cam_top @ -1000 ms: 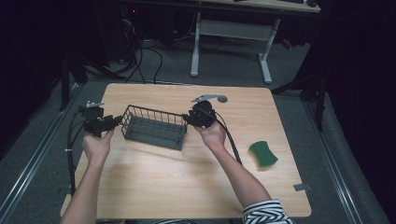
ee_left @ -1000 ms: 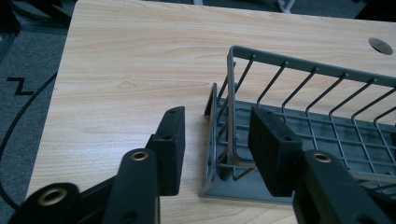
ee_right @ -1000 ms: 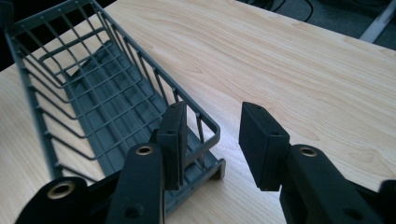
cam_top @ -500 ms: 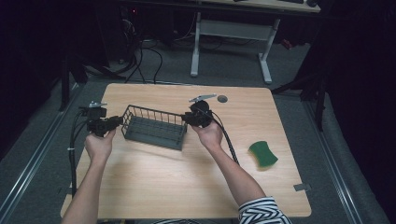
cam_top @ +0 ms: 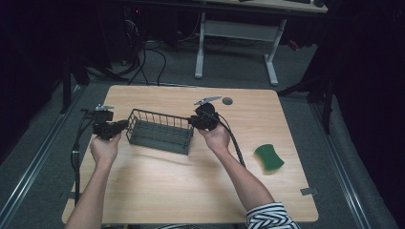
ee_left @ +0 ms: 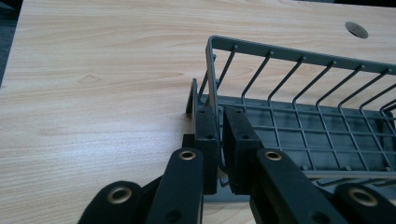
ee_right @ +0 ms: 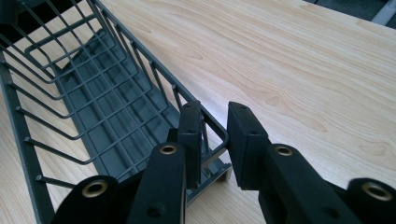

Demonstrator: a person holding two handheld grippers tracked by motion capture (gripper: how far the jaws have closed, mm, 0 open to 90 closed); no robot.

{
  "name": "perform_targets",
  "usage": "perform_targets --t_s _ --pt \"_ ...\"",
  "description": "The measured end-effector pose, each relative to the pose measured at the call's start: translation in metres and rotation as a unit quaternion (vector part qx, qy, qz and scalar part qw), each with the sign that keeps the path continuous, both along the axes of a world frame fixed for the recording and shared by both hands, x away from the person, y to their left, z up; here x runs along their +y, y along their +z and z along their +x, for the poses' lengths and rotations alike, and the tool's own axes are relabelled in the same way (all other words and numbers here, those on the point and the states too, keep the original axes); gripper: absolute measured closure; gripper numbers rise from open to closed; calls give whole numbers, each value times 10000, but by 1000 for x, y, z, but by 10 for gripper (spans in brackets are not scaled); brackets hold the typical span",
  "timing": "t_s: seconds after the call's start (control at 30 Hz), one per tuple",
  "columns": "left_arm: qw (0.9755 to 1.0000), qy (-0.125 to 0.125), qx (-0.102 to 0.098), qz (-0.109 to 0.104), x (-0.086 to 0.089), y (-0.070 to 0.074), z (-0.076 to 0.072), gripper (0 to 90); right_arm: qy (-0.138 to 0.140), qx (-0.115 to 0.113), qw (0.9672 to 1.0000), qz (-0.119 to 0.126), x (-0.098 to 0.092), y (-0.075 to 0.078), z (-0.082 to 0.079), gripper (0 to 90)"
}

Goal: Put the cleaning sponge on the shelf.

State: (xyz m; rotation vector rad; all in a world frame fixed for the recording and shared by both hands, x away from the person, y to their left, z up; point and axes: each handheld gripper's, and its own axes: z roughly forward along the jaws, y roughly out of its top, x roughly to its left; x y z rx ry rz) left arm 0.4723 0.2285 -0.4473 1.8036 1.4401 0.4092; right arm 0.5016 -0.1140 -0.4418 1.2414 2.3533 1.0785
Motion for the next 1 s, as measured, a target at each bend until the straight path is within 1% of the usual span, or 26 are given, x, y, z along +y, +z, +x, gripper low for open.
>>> perform_targets --t_s 0.13,0.2,0.27,0.3,0.37,0.47,0.67,0.77,0.87,0.93,1.0 --pt "10000 -37 -9 42 -3 1 -2 855 11 18 10000 -17 -2 1 -1 771" --pt "9999 -56 -18 87 -5 1 -3 856 32 -12 10000 -65 -3 1 -1 773" --pt "9999 -77 -58 99 -8 1 -5 856 5 -21 10000 -64 -5 2 -2 772" --pt "9999 -96 -73 91 -9 2 -5 856 4 -44 10000 -68 -6 3 -2 772" --pt "9999 -107 -77 -13 -9 3 -5 855 -20 -98 9999 -59 -11 4 -3 771" --pt "9998 -86 -109 -157 -11 4 -5 855 -35 -113 9999 -52 -13 5 -5 772" --pt "9995 -202 -183 -149 -20 8 -12 854 -41 -156 9999 -55 -23 9 -10 772" --pt "9993 -262 -206 -178 -25 10 -14 853 -33 -188 9998 -65 -32 14 -17 773" --pt "9991 -350 -202 -120 -34 11 -16 852 -49 -153 9998 -68 -41 13 -21 773" --pt "9988 -427 -220 -26 -42 11 -19 852 -65 -155 9998 -62 -44 13 -21 772" --pt "9986 -480 -240 23 -49 12 -20 852 -111 -169 9997 -106 -54 15 -26 772"
